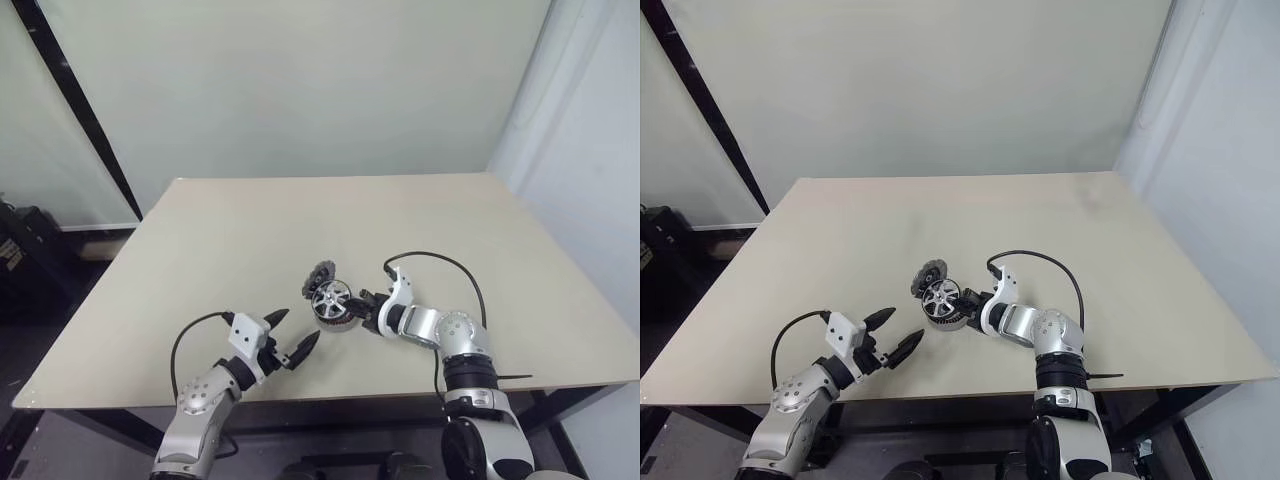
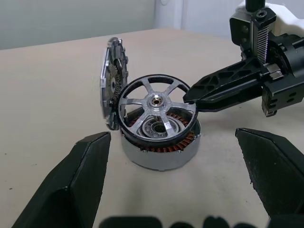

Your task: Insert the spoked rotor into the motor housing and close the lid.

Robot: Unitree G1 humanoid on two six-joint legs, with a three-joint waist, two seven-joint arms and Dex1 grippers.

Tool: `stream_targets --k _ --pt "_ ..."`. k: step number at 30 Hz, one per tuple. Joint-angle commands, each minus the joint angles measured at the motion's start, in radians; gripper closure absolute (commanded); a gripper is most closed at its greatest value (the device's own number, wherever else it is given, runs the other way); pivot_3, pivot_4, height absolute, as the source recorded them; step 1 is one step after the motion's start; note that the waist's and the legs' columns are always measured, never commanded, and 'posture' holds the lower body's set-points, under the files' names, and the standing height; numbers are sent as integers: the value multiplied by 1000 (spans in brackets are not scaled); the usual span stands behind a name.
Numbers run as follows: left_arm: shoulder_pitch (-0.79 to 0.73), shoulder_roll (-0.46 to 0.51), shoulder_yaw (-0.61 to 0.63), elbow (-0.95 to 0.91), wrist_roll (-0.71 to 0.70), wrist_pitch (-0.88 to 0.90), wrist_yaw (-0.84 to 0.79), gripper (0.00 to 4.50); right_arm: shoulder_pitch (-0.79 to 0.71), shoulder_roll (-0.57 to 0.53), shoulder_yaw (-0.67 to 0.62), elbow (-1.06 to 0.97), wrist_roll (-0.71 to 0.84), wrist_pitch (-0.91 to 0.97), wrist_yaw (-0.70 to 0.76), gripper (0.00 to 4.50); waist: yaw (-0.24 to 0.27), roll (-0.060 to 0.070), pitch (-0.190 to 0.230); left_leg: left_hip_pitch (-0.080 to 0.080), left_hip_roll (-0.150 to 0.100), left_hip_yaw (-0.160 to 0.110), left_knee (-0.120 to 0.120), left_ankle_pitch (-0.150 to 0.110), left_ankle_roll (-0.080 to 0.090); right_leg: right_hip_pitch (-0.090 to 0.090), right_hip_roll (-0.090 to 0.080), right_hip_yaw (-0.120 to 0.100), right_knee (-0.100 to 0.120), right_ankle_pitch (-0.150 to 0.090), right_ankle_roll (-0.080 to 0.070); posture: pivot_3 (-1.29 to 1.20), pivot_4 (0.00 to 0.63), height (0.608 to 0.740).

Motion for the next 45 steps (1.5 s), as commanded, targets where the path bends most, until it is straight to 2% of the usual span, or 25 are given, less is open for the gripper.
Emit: stream_targets --k 1,14,15,19,32,35,39,45 --pt "-17 8 4 -39 2 -7 -2 0 -36 -1 3 -9 4 -19 0 4127 0 0 0 0 0 0 0 0 0 0 0 0 0 0 0 0 0 740" --pt "-17 3 2 -39 2 -8 2 0 -37 -36 -2 40 -27 -35 -14 4127 1 0 0 1 0 0 0 0 0 1 0 0 0 0 0 0 0 740" --pt "-18 2 2 -39 2 -9 2 0 -36 -36 0 37 -28 -36 -14 3375 0 0 0 1 0 0 0 0 0 1 0 0 0 0 0 0 0 740" --pt "-19 1 1 -36 2 -10 2 0 -34 -38 4 19 -25 -28 -17 2097 0 0 0 0 0 0 0 0 0 0 0 0 0 0 0 0 0 740" --pt "-24 -1 0 -31 3 -10 2 0 2 -23 44 -43 -19 -9 2 2097 0 0 0 0 0 0 0 0 0 0 0 0 0 0 0 0 0 740" --pt "-24 -1 -1 -29 4 -11 2 0 3 -15 50 -44 -19 -26 10 2717 0 0 0 0 0 0 0 0 0 0 0 0 0 0 0 0 0 740" --pt "-20 -2 -1 -31 4 -13 3 0 -4 -13 58 -48 -21 -36 18 4064 0 0 0 0 0 0 0 0 0 0 0 0 0 0 0 0 0 740" --pt "-19 -3 1 -30 4 -14 4 0 -10 -16 57 -56 -13 -16 15 4139 0 0 0 0 0 0 0 0 0 0 0 0 0 0 0 0 0 740"
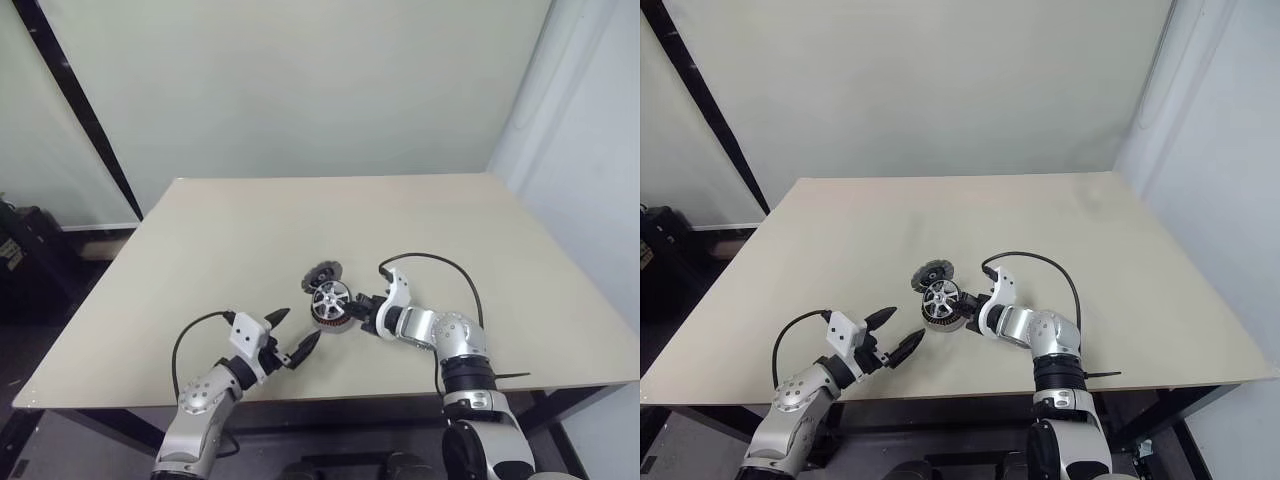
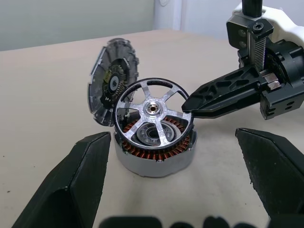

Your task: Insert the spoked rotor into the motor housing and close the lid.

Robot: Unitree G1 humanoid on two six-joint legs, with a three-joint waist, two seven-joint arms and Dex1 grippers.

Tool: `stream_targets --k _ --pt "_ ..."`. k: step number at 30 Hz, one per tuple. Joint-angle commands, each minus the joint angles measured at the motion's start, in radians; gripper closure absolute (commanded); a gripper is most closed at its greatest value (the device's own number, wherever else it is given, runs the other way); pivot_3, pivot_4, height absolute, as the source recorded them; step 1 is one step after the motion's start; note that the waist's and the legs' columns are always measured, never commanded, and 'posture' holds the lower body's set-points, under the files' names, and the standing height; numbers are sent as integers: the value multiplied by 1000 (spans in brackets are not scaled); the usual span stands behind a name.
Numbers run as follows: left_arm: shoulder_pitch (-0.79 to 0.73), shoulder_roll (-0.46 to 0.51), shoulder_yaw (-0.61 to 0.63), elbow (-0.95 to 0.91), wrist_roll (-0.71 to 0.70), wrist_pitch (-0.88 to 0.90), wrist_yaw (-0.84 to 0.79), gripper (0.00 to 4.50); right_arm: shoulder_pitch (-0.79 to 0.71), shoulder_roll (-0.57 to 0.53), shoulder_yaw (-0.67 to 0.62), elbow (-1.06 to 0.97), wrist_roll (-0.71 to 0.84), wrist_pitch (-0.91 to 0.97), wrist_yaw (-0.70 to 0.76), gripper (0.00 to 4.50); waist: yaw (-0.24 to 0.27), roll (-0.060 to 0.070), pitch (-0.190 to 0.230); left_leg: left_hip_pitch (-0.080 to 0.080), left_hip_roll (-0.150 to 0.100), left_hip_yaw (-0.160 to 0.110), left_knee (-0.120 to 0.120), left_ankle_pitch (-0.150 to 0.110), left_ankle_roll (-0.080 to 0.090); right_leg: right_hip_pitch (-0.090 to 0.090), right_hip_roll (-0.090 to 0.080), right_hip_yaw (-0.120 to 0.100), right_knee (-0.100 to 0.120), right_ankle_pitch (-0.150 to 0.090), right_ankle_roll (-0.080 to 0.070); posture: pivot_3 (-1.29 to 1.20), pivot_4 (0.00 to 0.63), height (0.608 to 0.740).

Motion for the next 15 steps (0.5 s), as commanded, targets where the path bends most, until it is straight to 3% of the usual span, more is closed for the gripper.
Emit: stream_targets --k 1,15 --pt "-17 0 4 -30 4 -14 4 0 -21 1 -1 -48 17 9 5 4139 0 0 0 0 0 0 0 0 0 0 0 0 0 0 0 0 0 740" --pt "-21 -1 3 -28 5 -14 4 0 -2 23 17 -44 -2 28 -3 4139 0 0 0 0 0 0 0 0 0 0 0 0 0 0 0 0 0 740"
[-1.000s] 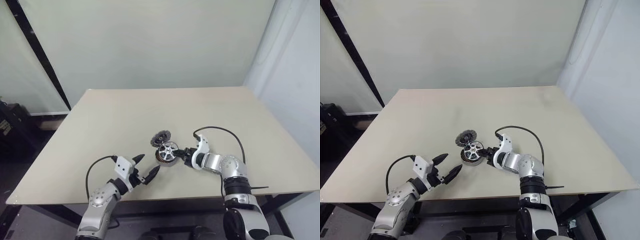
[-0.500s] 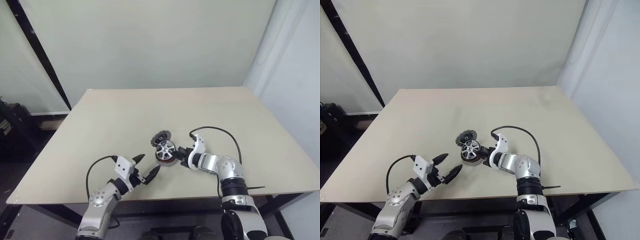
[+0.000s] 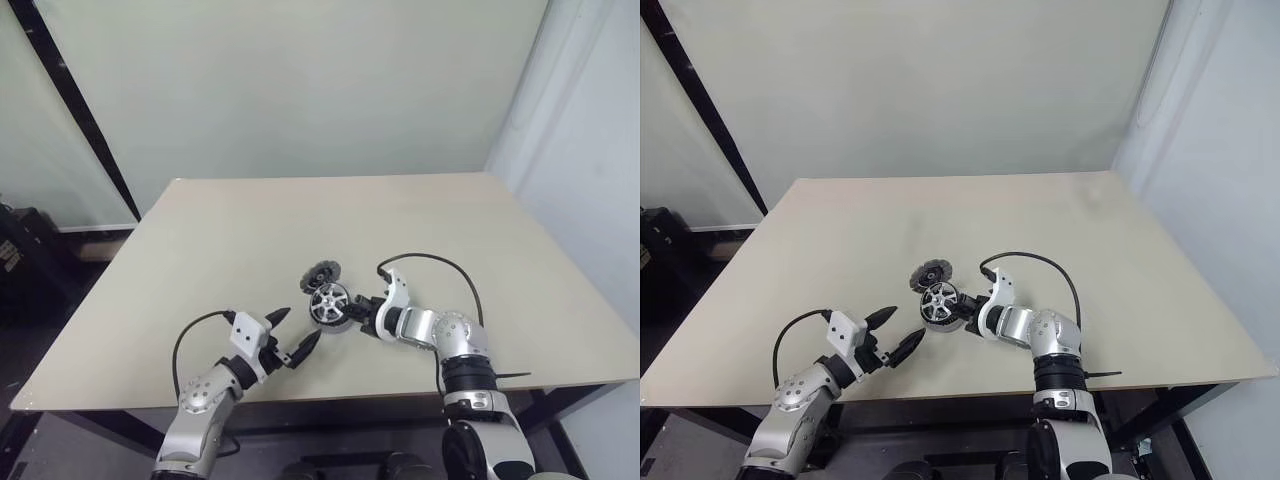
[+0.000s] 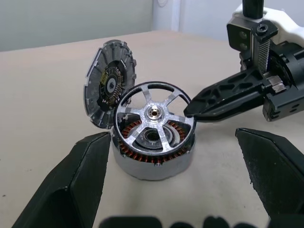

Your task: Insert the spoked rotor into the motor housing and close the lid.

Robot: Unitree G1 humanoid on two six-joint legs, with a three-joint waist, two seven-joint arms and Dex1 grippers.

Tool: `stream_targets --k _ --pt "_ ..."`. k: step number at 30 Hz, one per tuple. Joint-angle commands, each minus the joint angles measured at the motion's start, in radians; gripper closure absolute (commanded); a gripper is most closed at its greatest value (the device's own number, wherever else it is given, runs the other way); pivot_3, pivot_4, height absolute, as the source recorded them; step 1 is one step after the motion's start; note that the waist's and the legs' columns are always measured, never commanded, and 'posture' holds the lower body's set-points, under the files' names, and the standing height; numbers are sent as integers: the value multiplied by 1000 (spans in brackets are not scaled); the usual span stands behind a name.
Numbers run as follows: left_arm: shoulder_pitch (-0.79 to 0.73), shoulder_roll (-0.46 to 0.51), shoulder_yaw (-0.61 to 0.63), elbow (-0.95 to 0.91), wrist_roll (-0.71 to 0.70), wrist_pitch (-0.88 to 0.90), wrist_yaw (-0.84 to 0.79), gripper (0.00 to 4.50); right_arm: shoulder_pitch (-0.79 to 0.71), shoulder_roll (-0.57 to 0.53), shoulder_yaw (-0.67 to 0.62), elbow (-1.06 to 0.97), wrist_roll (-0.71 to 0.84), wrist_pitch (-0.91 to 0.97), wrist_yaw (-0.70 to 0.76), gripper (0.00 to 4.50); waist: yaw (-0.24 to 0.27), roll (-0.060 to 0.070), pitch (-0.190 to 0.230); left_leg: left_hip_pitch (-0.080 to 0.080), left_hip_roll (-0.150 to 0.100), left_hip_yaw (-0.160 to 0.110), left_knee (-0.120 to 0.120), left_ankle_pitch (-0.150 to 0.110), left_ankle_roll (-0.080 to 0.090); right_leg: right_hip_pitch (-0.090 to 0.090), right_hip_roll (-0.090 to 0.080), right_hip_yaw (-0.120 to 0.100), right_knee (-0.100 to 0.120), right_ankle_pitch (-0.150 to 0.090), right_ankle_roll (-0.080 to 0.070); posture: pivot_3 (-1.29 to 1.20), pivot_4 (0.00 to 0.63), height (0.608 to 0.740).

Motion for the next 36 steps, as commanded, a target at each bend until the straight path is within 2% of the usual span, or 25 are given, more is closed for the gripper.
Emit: stream_targets --k 1,14,25,36 --pt "-17 1 3 -29 5 -13 4 0 -7 11 10 -22 -2 -14 -1 4139 0 0 0 0 0 0 0 0 0 0 0 0 0 0 0 0 0 740" --pt "-12 1 2 -33 5 -17 9 0 -19 4 1 -27 -3 -13 -6 4139 0 0 0 0 0 0 0 0 0 0 0 0 0 0 0 0 0 740" --pt "-18 -4 -3 -24 5 -18 5 0 -5 -15 9 -167 23 39 4 4139 1 0 0 -1 0 0 0 0 0 0 0 0 0 0 0 0 0 740" --pt "-22 -2 -2 -24 5 -17 5 0 4 15 15 -133 4 33 2 4139 0 0 0 -1 0 0 0 0 0 -1 0 0 0 0 0 0 0 740"
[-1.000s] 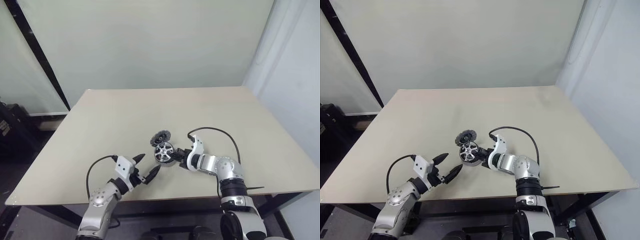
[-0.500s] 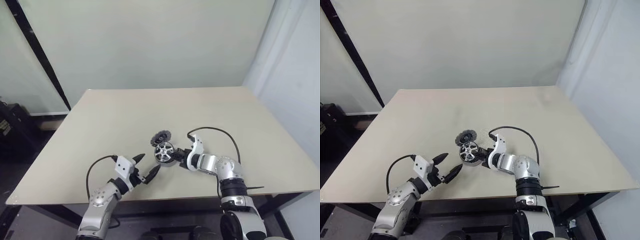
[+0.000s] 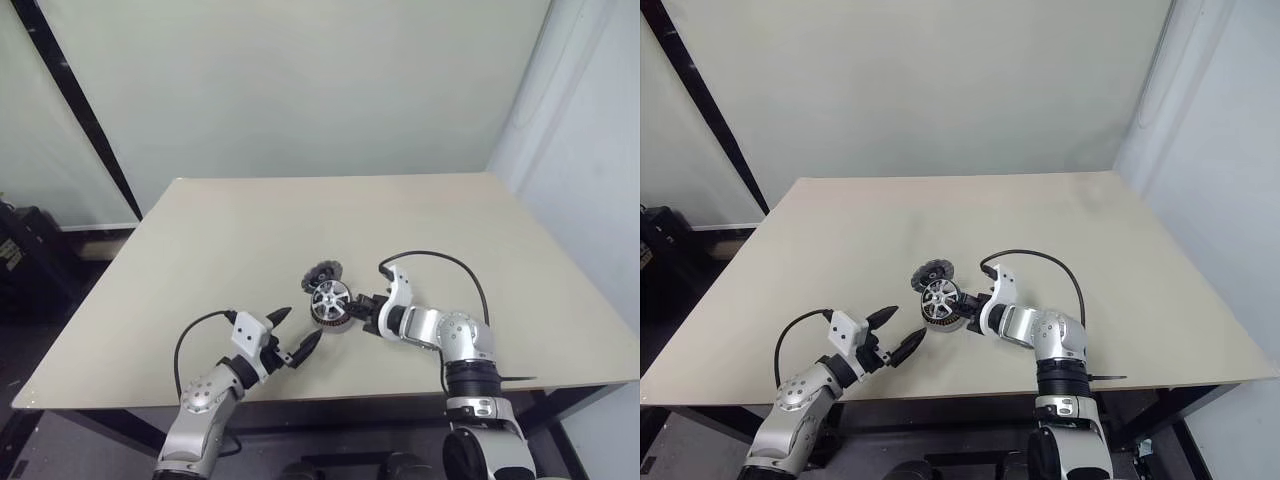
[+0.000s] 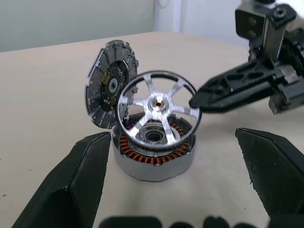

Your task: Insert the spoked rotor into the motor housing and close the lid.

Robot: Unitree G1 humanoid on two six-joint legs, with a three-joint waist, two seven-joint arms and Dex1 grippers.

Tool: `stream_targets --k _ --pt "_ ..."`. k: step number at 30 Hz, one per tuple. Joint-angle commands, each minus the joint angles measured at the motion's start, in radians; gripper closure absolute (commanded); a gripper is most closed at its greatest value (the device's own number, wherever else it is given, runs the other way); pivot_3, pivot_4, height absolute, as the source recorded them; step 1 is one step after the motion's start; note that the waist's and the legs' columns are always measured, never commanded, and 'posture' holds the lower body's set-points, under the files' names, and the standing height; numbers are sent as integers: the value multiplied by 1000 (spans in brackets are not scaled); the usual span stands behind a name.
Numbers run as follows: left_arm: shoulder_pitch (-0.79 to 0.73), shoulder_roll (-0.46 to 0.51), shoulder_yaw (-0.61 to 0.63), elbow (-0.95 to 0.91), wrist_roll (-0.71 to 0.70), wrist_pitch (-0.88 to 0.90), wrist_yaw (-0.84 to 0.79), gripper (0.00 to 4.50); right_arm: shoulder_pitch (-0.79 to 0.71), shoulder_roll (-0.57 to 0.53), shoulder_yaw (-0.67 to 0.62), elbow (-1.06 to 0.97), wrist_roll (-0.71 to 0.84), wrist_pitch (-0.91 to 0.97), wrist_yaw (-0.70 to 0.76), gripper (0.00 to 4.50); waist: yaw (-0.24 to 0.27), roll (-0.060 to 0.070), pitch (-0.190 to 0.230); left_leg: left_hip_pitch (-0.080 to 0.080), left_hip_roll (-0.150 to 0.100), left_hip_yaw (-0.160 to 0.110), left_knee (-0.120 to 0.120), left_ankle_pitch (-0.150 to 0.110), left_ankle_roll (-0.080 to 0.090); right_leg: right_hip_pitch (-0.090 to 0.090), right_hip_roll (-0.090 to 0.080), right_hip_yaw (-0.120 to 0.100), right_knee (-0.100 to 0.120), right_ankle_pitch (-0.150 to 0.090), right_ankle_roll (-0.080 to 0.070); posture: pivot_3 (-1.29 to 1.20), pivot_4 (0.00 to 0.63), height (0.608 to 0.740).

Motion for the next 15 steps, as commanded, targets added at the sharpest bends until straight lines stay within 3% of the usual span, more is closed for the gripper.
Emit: stream_targets --k 1,6,15 --pt "-19 3 3 -25 5 -16 -1 0 -28 11 4 -4 9 -22 7 4139 0 0 0 0 0 0 0 0 0 0 0 0 0 0 0 0 0 740" --pt "-16 5 5 -29 4 -15 -1 0 -39 7 8 35 -6 -47 10 4139 0 0 0 0 0 0 0 0 0 0 0 0 0 0 0 0 0 740" --pt "-13 5 6 -33 4 -15 1 0 -42 -12 15 30 -8 -53 20 996 0 0 0 0 0 0 0 0 0 0 0 0 0 0 0 0 0 740"
